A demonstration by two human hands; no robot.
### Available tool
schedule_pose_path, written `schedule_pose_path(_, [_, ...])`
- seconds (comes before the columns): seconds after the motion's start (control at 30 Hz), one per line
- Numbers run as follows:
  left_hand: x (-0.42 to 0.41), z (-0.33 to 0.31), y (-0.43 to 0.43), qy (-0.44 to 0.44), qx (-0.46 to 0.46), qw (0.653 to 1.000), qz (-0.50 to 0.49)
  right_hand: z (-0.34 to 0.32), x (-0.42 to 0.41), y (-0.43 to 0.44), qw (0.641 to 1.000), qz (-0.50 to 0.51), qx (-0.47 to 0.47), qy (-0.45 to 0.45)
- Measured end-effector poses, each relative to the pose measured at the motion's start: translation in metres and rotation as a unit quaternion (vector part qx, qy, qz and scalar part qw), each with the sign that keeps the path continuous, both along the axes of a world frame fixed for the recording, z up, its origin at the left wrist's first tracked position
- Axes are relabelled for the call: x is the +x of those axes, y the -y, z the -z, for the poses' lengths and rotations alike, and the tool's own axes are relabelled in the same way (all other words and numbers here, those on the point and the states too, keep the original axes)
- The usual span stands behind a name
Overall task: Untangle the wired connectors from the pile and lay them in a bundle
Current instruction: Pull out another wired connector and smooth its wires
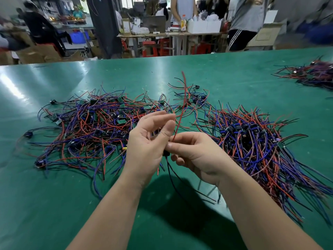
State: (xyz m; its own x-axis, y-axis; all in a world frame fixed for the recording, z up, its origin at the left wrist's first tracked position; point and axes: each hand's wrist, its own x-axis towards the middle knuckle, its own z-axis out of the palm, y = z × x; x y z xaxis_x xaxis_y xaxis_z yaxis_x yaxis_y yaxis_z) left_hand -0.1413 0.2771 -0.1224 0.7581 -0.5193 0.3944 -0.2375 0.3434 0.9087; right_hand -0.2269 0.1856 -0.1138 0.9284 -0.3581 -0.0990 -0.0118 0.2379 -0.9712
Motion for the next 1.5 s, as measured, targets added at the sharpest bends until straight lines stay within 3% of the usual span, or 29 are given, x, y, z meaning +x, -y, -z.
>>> schedule_pose_path(0.13, [0.002,-0.005,-0.004,-0.127,0.036,0.991,0.039,-0.005,-0.001,0.008,0.995,0.066,0.068,0.012])
schedule_pose_path(0.27, [-0.001,-0.004,-0.006,-0.099,0.100,0.986,0.088,-0.006,-0.002,0.016,0.989,0.136,0.047,0.025])
schedule_pose_path(0.47, [-0.003,-0.006,-0.006,-0.166,0.122,0.968,0.140,-0.005,-0.007,0.026,0.986,0.152,-0.062,0.017])
schedule_pose_path(0.57, [-0.003,-0.008,-0.009,-0.176,0.144,0.958,0.173,-0.011,-0.010,0.033,0.980,0.188,-0.061,0.033])
schedule_pose_path(0.67, [0.000,-0.011,-0.014,-0.158,0.193,0.945,0.212,-0.017,-0.015,0.042,0.964,0.256,-0.031,0.062])
schedule_pose_path(0.8, [0.005,-0.014,-0.023,-0.120,0.270,0.917,0.269,-0.025,-0.022,0.052,0.934,0.328,0.076,0.118])
schedule_pose_path(1.0, [0.006,-0.011,-0.026,-0.101,0.299,0.898,0.306,-0.023,-0.021,0.053,0.919,0.327,0.163,0.148])
schedule_pose_path(1.2, [0.008,-0.014,-0.019,-0.197,0.171,0.920,0.294,-0.021,-0.018,0.058,0.930,0.271,0.203,0.147])
schedule_pose_path(1.27, [0.009,-0.015,-0.016,-0.255,0.098,0.925,0.262,-0.017,-0.015,0.052,0.958,0.248,0.121,0.082])
schedule_pose_path(1.37, [0.007,-0.015,-0.012,-0.324,-0.019,0.915,0.240,-0.008,-0.011,0.038,0.989,0.137,-0.061,0.005])
schedule_pose_path(1.43, [0.005,-0.014,-0.009,-0.340,-0.063,0.915,0.209,-0.007,-0.010,0.028,0.995,0.061,-0.082,0.016])
schedule_pose_path(1.5, [0.001,-0.012,-0.005,-0.321,-0.069,0.929,0.168,-0.007,-0.007,0.022,0.997,0.041,-0.028,0.065])
